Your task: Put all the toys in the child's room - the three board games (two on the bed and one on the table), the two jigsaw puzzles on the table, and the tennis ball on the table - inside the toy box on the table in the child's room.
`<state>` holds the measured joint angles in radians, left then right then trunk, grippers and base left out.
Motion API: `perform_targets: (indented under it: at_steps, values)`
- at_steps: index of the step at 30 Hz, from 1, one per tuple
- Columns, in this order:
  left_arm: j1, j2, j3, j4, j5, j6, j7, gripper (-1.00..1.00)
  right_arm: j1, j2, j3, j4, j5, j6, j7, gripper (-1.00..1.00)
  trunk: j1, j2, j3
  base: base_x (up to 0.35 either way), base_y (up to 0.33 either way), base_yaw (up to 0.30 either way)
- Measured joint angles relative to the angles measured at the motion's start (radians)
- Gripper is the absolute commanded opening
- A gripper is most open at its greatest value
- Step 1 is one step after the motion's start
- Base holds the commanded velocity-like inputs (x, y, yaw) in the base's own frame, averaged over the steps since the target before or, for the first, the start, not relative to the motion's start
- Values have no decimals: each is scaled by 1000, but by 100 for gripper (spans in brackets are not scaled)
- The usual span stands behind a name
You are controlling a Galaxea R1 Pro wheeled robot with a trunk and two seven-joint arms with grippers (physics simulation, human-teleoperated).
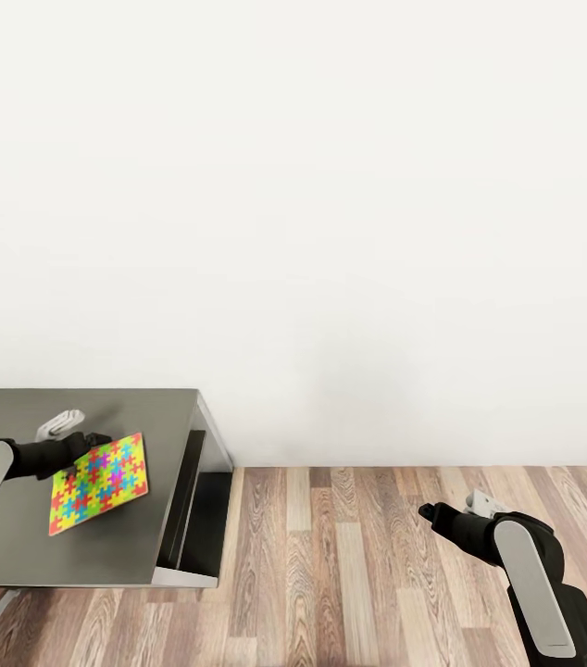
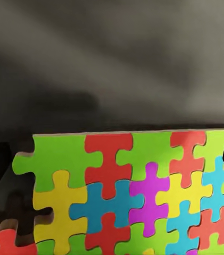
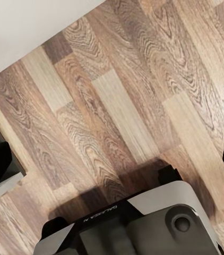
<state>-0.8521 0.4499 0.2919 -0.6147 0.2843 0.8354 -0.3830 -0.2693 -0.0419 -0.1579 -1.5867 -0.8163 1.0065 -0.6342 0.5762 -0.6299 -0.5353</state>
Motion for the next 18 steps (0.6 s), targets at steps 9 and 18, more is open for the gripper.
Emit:
perform_targets:
  at_steps: [9,18]
  values:
    - [0,0,-2,-6,0,72,-37,100,0,1,0,1,0,0,0,100,0,0,0,0,0,0]
    - [0,0,-4,-6,1,96,-91,100,0,1,0,2,0,-1,0,100,0,0,0,0,0,0]
